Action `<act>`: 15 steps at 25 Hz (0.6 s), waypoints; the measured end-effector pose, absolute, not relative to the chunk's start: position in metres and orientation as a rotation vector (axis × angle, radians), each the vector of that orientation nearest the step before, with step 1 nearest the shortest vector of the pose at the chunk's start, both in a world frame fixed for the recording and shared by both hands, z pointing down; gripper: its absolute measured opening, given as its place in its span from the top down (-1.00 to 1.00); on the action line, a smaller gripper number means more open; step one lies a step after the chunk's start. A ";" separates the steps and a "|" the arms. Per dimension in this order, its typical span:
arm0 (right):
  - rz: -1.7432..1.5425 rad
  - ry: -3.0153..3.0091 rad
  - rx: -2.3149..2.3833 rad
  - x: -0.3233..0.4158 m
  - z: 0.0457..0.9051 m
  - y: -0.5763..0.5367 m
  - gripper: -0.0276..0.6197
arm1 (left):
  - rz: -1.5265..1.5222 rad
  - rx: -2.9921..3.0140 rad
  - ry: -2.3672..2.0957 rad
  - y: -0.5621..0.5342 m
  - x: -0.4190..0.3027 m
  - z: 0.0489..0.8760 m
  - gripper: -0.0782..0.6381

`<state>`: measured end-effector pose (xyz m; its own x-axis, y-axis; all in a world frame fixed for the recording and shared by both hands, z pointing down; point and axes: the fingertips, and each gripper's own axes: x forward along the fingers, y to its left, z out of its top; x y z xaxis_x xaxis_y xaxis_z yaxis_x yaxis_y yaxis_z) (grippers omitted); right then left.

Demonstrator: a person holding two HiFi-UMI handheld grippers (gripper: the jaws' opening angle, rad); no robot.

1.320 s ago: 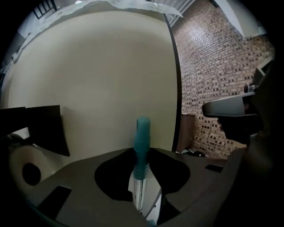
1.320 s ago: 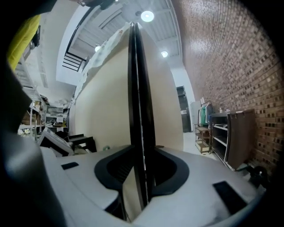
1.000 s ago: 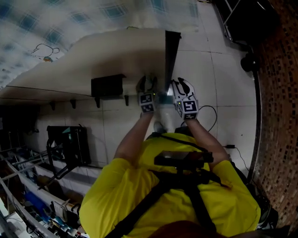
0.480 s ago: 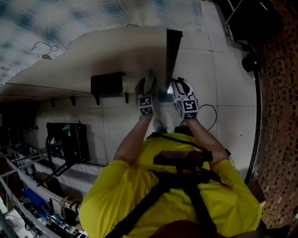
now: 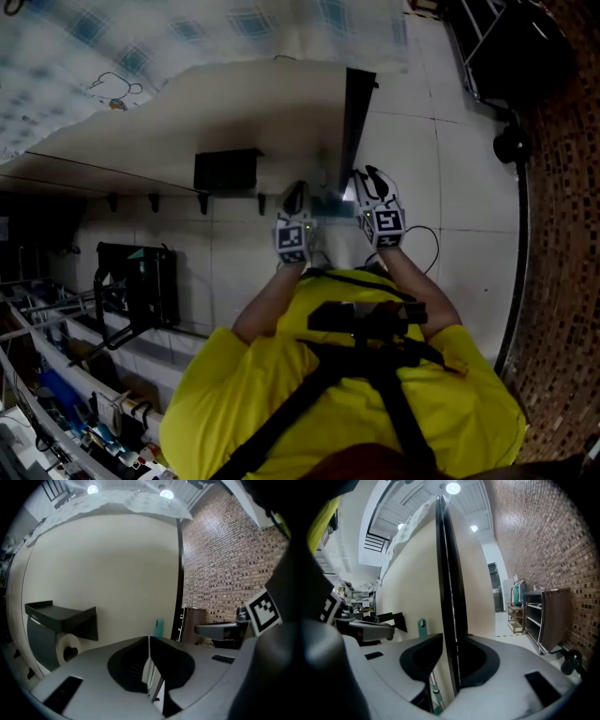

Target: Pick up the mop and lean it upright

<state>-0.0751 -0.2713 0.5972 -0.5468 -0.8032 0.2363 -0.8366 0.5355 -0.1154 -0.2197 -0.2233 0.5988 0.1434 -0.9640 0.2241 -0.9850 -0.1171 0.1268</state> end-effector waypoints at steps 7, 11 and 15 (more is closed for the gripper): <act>0.328 -2.572 1.438 -0.068 0.604 -0.284 0.79 | 0.094 2.277 -1.933 -0.195 -0.222 0.560 0.78; 0.396 -2.493 1.555 -0.052 0.606 -0.310 0.89 | 0.112 2.249 -1.928 -0.200 -0.223 0.558 0.78; 0.325 -2.528 1.528 -0.049 0.596 -0.294 0.89 | 0.087 2.244 -1.950 -0.203 -0.229 0.555 0.78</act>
<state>-0.0490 -0.2939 0.5964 -0.4607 -0.8499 0.2557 -0.8870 0.4514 -0.0976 -0.2288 -0.2026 0.5548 0.1446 -0.9776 0.1529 -0.9873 -0.1323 0.0877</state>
